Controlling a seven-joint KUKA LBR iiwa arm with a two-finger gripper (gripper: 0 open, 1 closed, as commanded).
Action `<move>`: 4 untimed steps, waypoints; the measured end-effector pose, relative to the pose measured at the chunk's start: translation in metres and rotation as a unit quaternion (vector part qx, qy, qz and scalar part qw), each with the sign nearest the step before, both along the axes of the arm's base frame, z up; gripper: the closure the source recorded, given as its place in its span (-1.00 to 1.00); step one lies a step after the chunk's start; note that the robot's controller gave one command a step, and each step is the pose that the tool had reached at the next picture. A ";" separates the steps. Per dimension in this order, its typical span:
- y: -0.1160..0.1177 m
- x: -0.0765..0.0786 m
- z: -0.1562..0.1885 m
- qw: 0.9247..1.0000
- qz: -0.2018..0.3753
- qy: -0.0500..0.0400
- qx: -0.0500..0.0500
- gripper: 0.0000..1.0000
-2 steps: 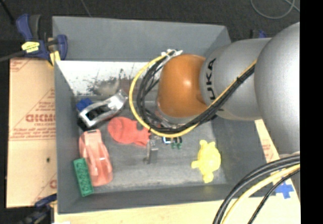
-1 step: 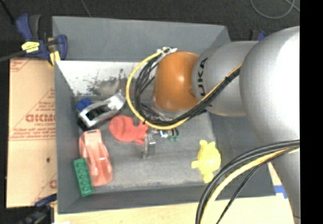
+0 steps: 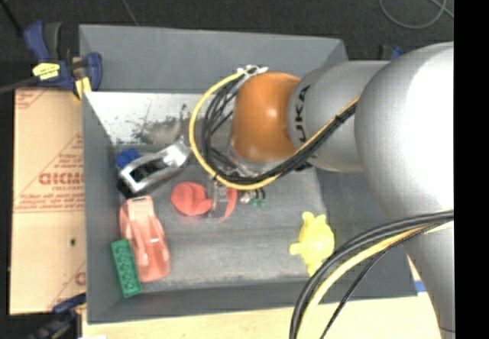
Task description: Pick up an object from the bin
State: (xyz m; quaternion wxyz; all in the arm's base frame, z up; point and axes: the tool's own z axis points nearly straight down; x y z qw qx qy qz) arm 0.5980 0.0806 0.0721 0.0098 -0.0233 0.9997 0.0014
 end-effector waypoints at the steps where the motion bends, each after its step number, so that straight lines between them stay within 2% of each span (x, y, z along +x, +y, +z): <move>1: 0.000 0.000 0.000 1.000 0.000 0.000 0.000 1.00; 2: 0.000 -0.004 0.031 1.000 0.004 0.006 -0.001 1.00; 3: -0.002 -0.002 0.080 1.000 0.004 -0.002 0.000 1.00; 4: -0.013 -0.011 0.175 1.000 -0.007 0.004 0.000 1.00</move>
Offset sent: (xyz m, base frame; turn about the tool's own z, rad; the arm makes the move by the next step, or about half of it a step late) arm -0.0028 0.0010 0.1069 -0.0299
